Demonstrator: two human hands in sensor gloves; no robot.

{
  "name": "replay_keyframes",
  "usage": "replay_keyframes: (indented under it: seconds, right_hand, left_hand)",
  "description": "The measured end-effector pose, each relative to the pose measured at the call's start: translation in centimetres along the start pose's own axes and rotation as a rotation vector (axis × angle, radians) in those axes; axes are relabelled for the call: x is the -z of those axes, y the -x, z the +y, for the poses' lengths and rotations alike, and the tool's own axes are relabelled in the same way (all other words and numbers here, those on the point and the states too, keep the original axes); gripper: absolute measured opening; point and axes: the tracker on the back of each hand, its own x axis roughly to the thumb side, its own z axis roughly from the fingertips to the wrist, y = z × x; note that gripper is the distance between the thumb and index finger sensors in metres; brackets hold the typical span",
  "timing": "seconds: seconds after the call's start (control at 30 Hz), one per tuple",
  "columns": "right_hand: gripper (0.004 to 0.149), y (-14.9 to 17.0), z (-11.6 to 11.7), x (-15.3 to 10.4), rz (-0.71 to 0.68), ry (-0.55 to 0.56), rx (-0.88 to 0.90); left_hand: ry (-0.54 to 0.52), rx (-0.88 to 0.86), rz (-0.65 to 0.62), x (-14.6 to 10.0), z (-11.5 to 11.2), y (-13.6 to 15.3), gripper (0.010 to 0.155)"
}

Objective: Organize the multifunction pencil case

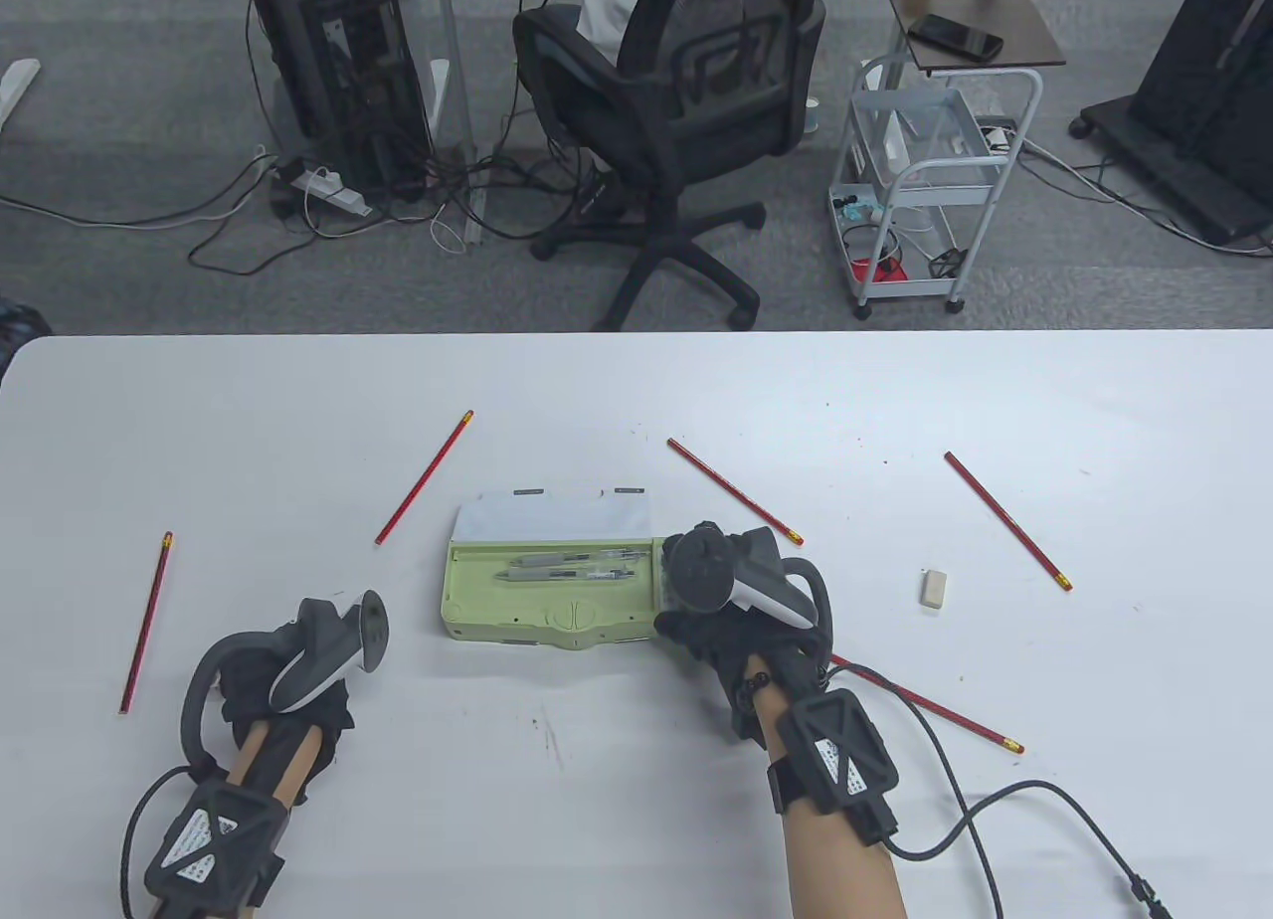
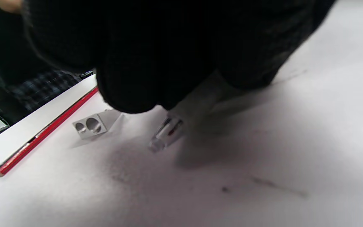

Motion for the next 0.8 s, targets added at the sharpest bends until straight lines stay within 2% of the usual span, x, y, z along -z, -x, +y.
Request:
replay_keyframes:
  seconds: [0.27, 0.67, 0.8]
  right_hand:
    - [0.082, 0.0, 0.0, 0.0, 0.0, 0.0, 0.001]
    - [0.082, -0.1, 0.0, 0.0, 0.001, 0.0, 0.0]
    - [0.082, -0.1, 0.0, 0.0, 0.001, 0.001, 0.001]
  left_hand:
    - [-0.024, -0.032, -0.008, 0.0, 0.1, 0.2, 0.045]
    - [-0.098, -0.18, -0.013, -0.9, 2.6, 1.7, 0.046]
    - [-0.073, -0.229, -0.034, -0.8, 2.9, 1.7, 0.046]
